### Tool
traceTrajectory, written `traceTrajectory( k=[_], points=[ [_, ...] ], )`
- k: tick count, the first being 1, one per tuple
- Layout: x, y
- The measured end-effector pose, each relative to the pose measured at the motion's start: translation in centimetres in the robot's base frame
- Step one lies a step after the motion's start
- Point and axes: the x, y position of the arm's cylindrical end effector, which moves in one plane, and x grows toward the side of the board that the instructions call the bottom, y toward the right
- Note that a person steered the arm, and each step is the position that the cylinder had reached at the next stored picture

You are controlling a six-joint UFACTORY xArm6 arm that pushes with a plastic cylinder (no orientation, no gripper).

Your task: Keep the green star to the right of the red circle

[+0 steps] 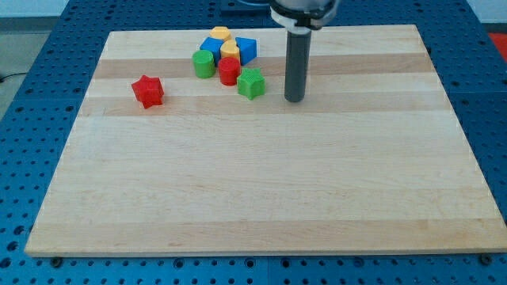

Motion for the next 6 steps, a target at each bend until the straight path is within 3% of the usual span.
traceTrajectory(
  k=[1,6],
  points=[
    [0.0,-5.6],
    [-6.7,-4.8]
  ],
)
